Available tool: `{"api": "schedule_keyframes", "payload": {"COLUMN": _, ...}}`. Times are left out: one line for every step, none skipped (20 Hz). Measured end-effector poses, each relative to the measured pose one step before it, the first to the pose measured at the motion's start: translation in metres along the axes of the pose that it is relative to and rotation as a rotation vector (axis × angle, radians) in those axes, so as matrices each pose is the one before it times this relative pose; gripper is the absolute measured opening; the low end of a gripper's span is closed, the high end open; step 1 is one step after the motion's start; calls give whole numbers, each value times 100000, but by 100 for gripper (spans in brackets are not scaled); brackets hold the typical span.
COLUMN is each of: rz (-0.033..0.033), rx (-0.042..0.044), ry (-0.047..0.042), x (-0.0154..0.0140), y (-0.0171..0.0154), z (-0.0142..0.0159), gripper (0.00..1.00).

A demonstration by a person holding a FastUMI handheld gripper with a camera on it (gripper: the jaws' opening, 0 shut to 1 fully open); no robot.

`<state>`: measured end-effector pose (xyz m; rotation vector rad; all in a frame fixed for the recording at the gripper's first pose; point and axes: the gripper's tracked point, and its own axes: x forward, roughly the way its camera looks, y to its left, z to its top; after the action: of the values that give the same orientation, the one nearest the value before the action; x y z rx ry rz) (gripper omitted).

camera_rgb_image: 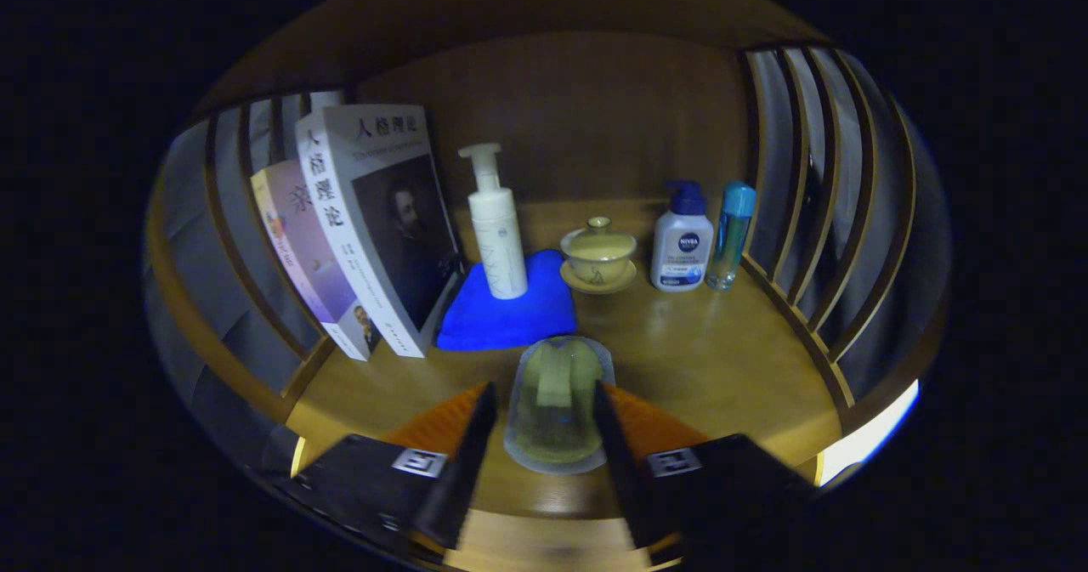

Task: Pull open the drawer, take out the items inside it, and place them on the countertop above the cabinet.

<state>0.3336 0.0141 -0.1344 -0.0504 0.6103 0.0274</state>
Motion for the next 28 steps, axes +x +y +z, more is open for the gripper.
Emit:
{"api": "schedule_keyframes", "payload": {"rz": -652, "rx": -803, "ry": -2026, "x": 490, "y": -152, "z": 351, "gripper": 100}}
{"api": "schedule_keyframes", "payload": {"rz": -425, "rx": -656, "ry": -2448, "x": -1497, "y": 152, "z": 184, "gripper": 99}}
{"api": "schedule_keyframes", "payload": {"rz": 355, "rx": -533, "ry": -3165, "x": -967, "y": 370, "z": 512, "gripper": 98}}
{"api": "schedule_keyframes", "payload": {"rz": 759, "rx": -407, "ry": -3155, "x": -796, "y": 354, "z": 568, "gripper": 98}}
{"api": "schedule_keyframes", "payload": {"rz": 59, "rx": -494, "ry": -3170, "x": -1143, "y": 237, "z": 652, "gripper": 98}}
{"api": "schedule_keyframes", "payload": {"rz": 116, "rx": -511, "ry": -3512, "x": -1001, "y": 50, "z": 396, "gripper": 98}}
{"api": "schedule_keyframes", "payload": {"rz": 118, "rx": -670, "ry": -3676, "x": -1098, "y": 124, "z": 697, "gripper": 98}}
{"api": "schedule_keyframes", "payload": {"rz": -289, "rx": -710, "ry": -3687, "x": -1010, "y": 188, "z": 459, "gripper": 98}}
{"api": "schedule_keyframes", "payload": {"rz": -852, "rx": -550, "ry": -3665, "x": -1069, "y": 104, "z": 466, "gripper": 98}}
{"api": "schedule_keyframes", "payload": {"rz": -651, "rx": -469, "ry": -3478, "x": -1342, "y": 53, "z": 392, "gripper": 98}}
{"api": "schedule_keyframes", "payload": {"rz": -384, "rx": -751, "ry": -3609, "x": -1283, "y": 133, "z": 404, "gripper": 98}}
{"api": "schedule_keyframes", "payload": {"rz": -182, "rx": -1169, "ry": -3395, "x": -1296, "y": 168, "z": 287, "gripper": 98}}
{"api": "schedule_keyframes", "payload": {"rz": -297, "rx": -1564, "ry": -2969, "x": -1211, "y": 82, "z": 189, "gripper": 98}}
{"api": "schedule_keyframes", "payload": {"rz": -963, "rx": -1274, "ry": -2493, "x": -1281, "y": -25, "z": 88, "gripper": 98}}
{"api": "schedule_keyframes", "payload": {"rz": -419, "rx": -497, "ry": -1513, "x": -1184, "y": 53, "z": 72, "gripper": 98}}
{"api": "schedule_keyframes", "payload": {"rz": 172, "rx": 276, "ry": -1285, "x": -1170, "y": 272, "z": -127, "gripper": 98}}
{"api": "schedule_keyframes", "payload": {"rz": 391, "rx": 118, "ry": -1553, "x": -1019, "y": 165, "z": 93, "gripper": 98}}
{"api": "schedule_keyframes", "payload": {"rz": -666, "rx": -456, "ry": -1803, "x": -938, "y": -218, "z": 104, "gripper": 98}}
{"api": "schedule_keyframes", "payload": {"rz": -1070, "rx": -607, "ry": -2198, "x": -990, "y": -239, "z": 129, "gripper": 98}}
{"api": "schedule_keyframes", "payload": {"rz": -524, "rx": -407, "ry": -2048, "x": -1021, "y": -60, "z": 60, "gripper": 98}}
{"api": "schedule_keyframes", "payload": {"rz": -320, "rx": -446, "ry": -1380, "x": -1003, "y": 20, "z": -113, "gripper": 99}}
{"api": "schedule_keyframes", "payload": {"rz": 112, "rx": -1222, "ry": -1103, "x": -922, "y": 41, "z": -233, "gripper": 99}}
{"api": "schedule_keyframes", "payload": {"rz": -567, "rx": -1866, "ry": -647, "x": -738, "y": -159, "z": -377, "gripper": 99}}
{"api": "schedule_keyframes", "payload": {"rz": -1348, "rx": -1392, "ry": -572, "x": -786, "y": -394, "z": -463, "gripper": 99}}
{"api": "schedule_keyframes", "payload": {"rz": -1128, "rx": -397, "ry": 401, "x": -773, "y": -114, "z": -636, "gripper": 100}}
{"api": "schedule_keyframes", "payload": {"rz": 397, "rx": 169, "ry": 610, "x": -826, "y": 249, "z": -873, "gripper": 100}}
{"api": "schedule_keyframes", "payload": {"rz": 985, "rx": 361, "ry": 348, "x": -780, "y": 389, "z": -836, "gripper": 100}}
{"api": "schedule_keyframes", "payload": {"rz": 619, "rx": 614, "ry": -240, "x": -876, "y": 146, "z": -996, "gripper": 100}}
